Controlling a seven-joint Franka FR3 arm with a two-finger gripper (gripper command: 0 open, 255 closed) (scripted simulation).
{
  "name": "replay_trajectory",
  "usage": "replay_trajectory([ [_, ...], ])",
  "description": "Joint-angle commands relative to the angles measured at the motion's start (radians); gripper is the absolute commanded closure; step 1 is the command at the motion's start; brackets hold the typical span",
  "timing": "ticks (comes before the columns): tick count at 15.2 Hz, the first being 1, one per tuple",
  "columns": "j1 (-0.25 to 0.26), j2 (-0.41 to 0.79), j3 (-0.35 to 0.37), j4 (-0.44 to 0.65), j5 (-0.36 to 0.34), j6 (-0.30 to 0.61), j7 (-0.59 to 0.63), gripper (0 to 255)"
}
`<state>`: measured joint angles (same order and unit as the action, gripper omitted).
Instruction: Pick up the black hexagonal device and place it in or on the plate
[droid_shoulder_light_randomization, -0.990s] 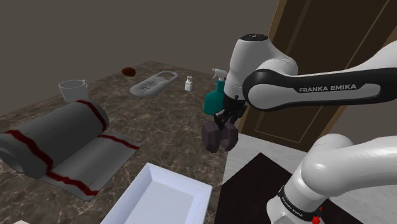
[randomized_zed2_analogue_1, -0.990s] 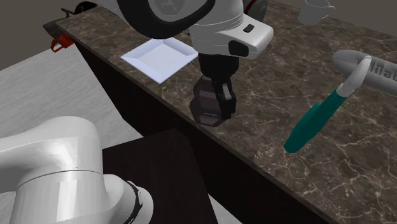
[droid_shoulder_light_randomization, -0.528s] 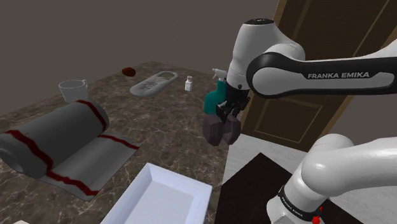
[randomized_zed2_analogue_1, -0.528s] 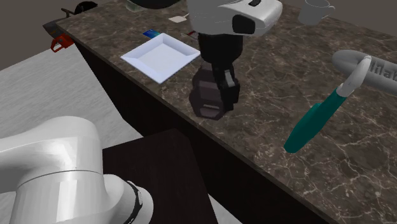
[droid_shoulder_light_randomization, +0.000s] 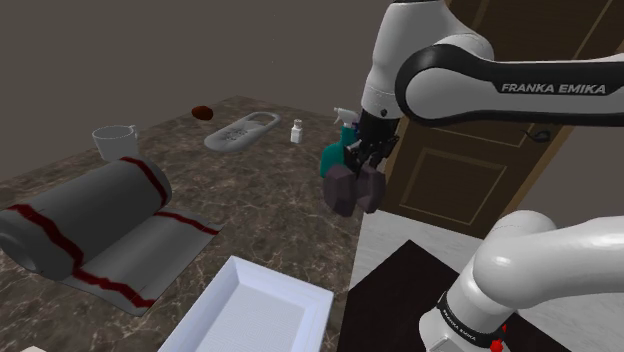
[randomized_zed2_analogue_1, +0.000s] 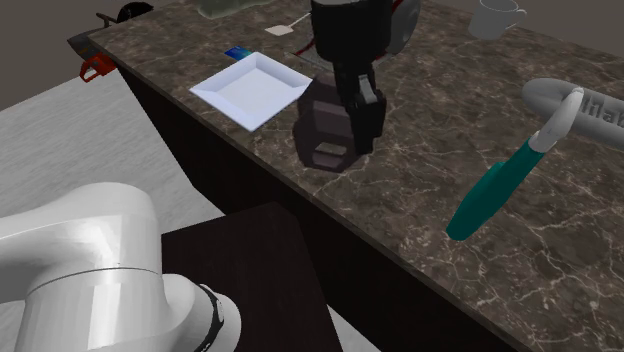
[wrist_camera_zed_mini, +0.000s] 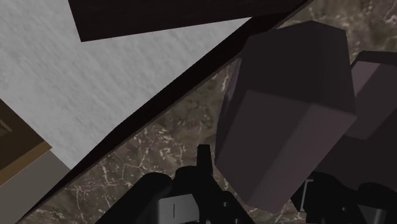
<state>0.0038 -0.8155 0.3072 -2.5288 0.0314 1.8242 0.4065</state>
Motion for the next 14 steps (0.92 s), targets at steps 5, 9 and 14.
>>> replay_trajectory([
  [5, 0.034, 0.012, 0.088, 0.059, 0.051, -0.051, 0.094, 255],
  [9, 0.059, 0.042, 0.178, 0.121, 0.097, -0.084, 0.191, 255],
  [14, 0.069, 0.103, 0.295, 0.221, 0.141, -0.117, 0.314, 255],
])
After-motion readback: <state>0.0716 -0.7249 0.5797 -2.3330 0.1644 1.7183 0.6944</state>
